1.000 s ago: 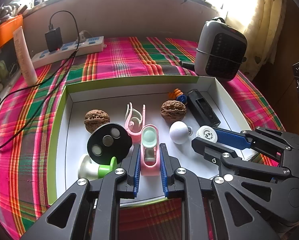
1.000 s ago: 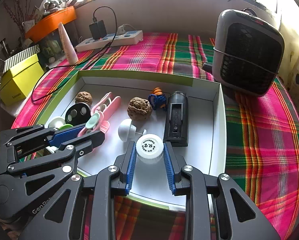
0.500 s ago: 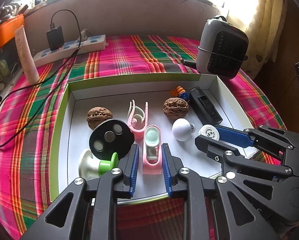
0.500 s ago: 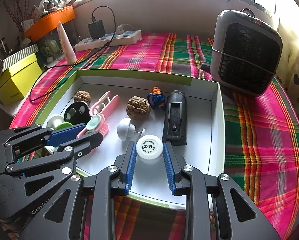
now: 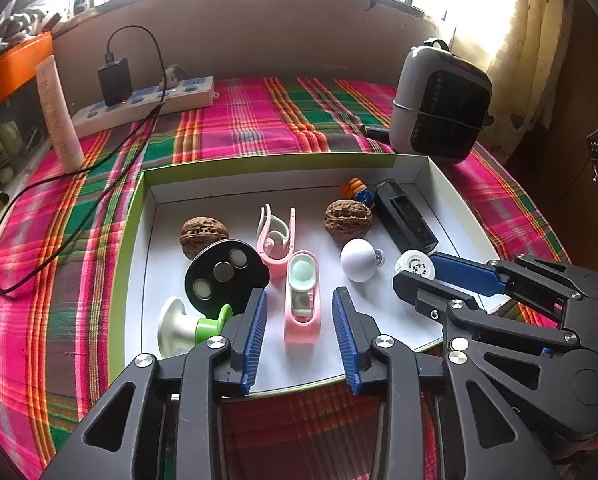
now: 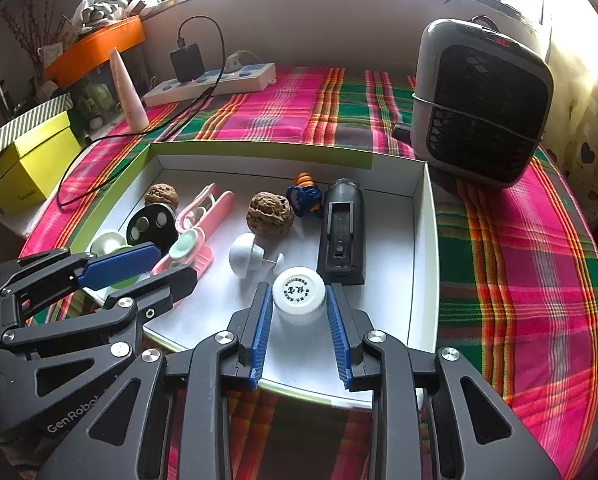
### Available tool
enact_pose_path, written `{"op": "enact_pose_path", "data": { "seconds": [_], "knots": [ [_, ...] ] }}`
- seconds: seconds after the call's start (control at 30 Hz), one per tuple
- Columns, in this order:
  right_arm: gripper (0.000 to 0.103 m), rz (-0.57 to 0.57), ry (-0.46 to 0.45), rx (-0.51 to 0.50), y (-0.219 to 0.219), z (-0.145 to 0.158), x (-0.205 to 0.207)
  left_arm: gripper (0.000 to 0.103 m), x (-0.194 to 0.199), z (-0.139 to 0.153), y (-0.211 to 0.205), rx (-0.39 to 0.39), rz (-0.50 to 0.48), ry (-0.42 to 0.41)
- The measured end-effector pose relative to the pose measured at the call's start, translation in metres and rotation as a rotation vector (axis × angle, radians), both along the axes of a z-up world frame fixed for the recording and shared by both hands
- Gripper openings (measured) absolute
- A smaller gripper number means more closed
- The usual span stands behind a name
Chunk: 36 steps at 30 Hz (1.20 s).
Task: Organize objects
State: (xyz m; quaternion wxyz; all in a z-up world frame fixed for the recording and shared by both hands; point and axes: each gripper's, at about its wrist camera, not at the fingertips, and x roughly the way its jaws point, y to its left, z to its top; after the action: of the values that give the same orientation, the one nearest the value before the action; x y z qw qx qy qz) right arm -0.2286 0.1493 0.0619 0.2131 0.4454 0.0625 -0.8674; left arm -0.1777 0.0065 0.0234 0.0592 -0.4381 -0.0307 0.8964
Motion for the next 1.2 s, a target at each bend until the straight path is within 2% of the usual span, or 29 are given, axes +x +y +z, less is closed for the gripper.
{"op": "enact_pose_path", "data": {
  "seconds": [0.1,0.17,0.23,0.33,0.6,1.0,1.2],
  "knots": [
    [0.036,-0.009,0.002,-0.005,0.002,0.001,0.002,0.034,0.004,0.003,0.0,-0.016,0.011,0.011],
    [0.036,-0.011,0.004,-0.015,0.003,0.003,0.004,0.035,0.007,0.006,0.002,-0.039,0.015,0.027],
    [0.036,-0.014,0.007,-0.019,0.004,0.004,0.006,0.036,0.01,0.01,0.001,-0.019,0.011,0.034],
    [0.036,-0.022,0.018,-0.026,0.006,0.007,0.011,0.037,0.016,0.014,0.003,-0.042,0.017,0.054],
    [0.036,-0.031,0.059,-0.031,0.008,0.014,0.028,0.038,0.032,0.022,0.002,-0.015,0.029,0.076],
    [0.036,-0.046,0.107,-0.053,0.015,0.025,0.062,0.038,0.069,0.032,0.003,-0.021,0.048,0.128],
    [0.036,-0.047,0.116,-0.043,0.019,0.025,0.077,0.038,0.085,0.029,0.003,-0.011,0.051,0.117]
  ]
}}
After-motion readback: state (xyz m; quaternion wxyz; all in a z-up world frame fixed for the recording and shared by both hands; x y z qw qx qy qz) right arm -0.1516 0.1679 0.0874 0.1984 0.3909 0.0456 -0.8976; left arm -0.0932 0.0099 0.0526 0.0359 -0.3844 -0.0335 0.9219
